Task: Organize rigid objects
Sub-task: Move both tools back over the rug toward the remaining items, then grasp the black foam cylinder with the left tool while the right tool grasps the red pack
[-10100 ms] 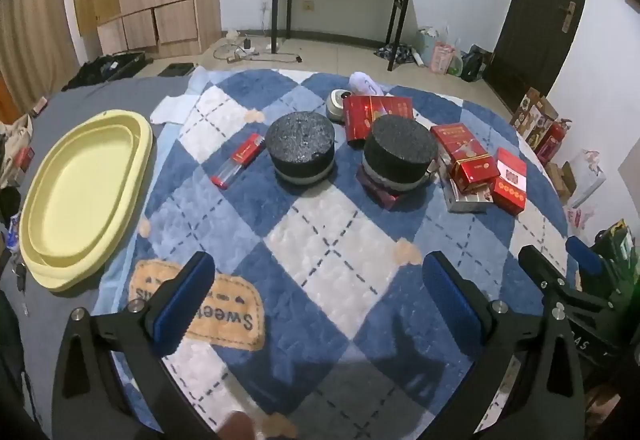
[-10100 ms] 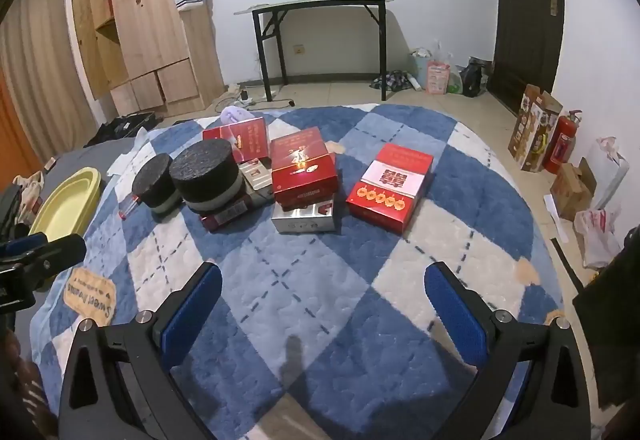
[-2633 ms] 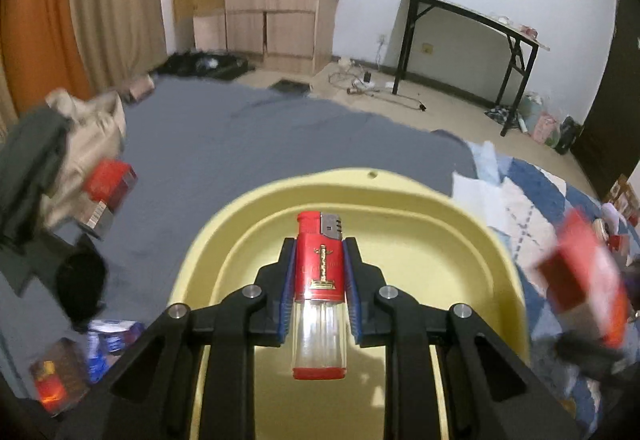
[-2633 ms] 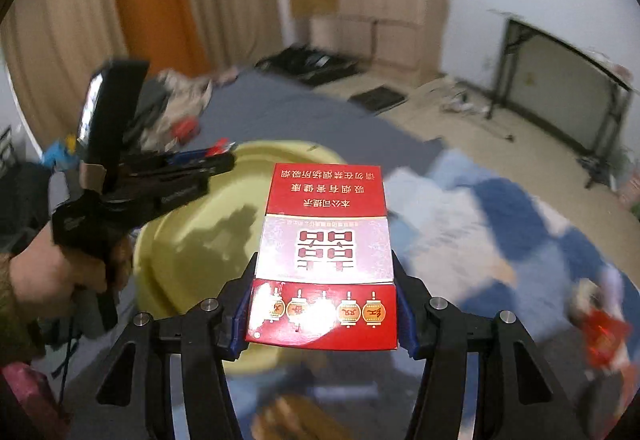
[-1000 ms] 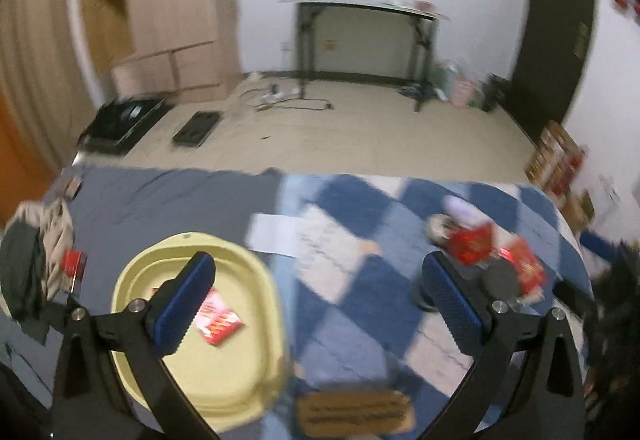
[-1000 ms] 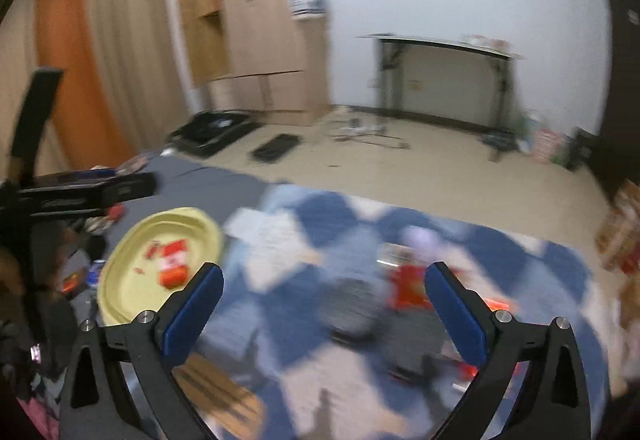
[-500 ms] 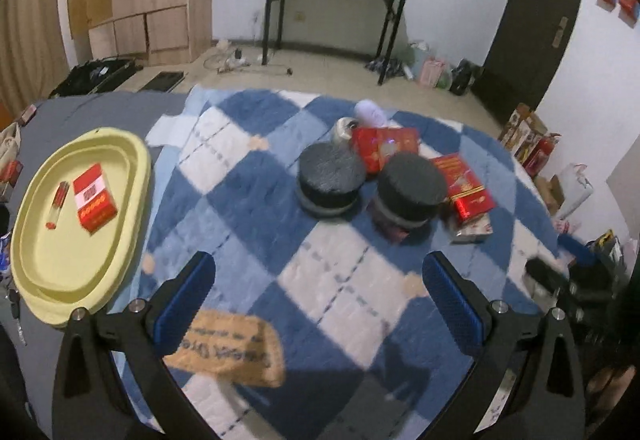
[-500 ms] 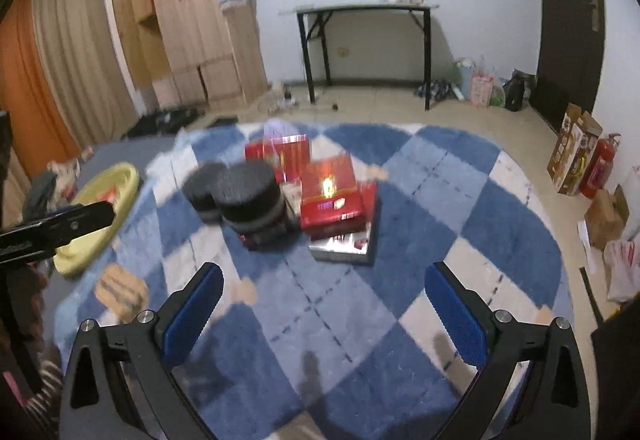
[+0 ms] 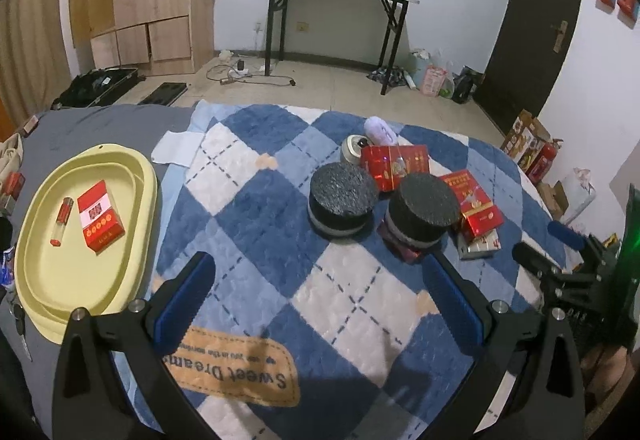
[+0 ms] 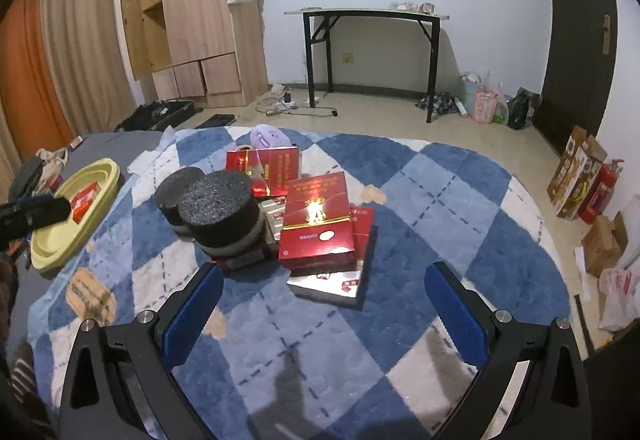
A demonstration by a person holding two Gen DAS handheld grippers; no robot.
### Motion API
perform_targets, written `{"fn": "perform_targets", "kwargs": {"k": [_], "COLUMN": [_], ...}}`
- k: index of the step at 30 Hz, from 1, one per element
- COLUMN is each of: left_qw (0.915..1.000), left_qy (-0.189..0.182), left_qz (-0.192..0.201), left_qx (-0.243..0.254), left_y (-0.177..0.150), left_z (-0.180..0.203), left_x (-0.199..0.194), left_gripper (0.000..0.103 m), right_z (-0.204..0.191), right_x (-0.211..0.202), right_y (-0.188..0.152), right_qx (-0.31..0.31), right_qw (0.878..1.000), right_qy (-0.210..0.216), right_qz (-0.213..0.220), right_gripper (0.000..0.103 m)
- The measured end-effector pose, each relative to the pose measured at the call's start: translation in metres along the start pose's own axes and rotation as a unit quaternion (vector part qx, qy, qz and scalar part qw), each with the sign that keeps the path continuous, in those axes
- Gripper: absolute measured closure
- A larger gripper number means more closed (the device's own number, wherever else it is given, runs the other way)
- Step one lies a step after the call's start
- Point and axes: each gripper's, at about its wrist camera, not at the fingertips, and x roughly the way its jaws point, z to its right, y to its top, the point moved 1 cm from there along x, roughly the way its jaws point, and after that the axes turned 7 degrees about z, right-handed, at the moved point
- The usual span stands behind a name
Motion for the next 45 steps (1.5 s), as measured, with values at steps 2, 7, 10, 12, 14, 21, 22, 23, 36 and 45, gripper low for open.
{"fn": "perform_targets", "kwargs": {"k": [2,7,10,12,14,21,22,23,36,45], "left_qw": [1.0,1.0,0.9999,0.9999,0.9999,0.996,0.9938,0.9918,0.9836,0.9919], "left_qy": [-0.001,-0.004,-0.002,0.002,0.007,0.021,0.025,0.025,0.0,-0.004], "left_qz": [-0.002,-0.004,-0.001,0.001,0.0,-0.053,-0.053,-0.051,-0.034,0.016], "left_qx": [0.002,0.008,0.013,0.015,0.016,0.069,0.095,0.114,0.177,0.126], "left_y": [-0.002,-0.003,0.0,0.001,0.002,0.008,0.012,0.013,-0.01,-0.003], "left_z": [0.002,0.007,0.007,0.004,0.0,-0.009,-0.007,-0.005,0.023,0.016], "left_x": [0.001,0.003,0.002,0.002,0.003,0.017,0.019,0.022,0.09,0.136], "left_gripper": [0.0,0.0,0.0,0.0,0.0,0.0,0.0,0.0,0.0,0.0], "right_z": [-0.001,0.0,0.0,-0.001,-0.002,-0.001,0.0,0.0,0.0,-0.011], "right_x": [-0.002,0.005,0.005,0.005,0.004,0.008,0.008,0.01,0.063,0.097], "right_y": [0.001,-0.007,-0.007,-0.006,-0.007,-0.014,-0.015,-0.016,-0.007,-0.01], "right_qx": [-0.007,-0.003,-0.015,-0.021,-0.021,-0.033,-0.037,-0.04,-0.088,-0.136], "right_qw": [1.0,1.0,1.0,1.0,1.0,0.999,0.999,0.999,0.996,0.991], "right_qy": [-0.001,0.004,-0.003,-0.005,-0.004,-0.009,-0.012,-0.012,-0.003,-0.011], "right_qz": [0.006,-0.011,-0.011,-0.006,-0.004,-0.003,0.0,0.001,-0.001,0.006], "right_gripper": [0.0,0.0,0.0,0.0,0.0,0.001,0.001,0.002,0.005,0.011]}}
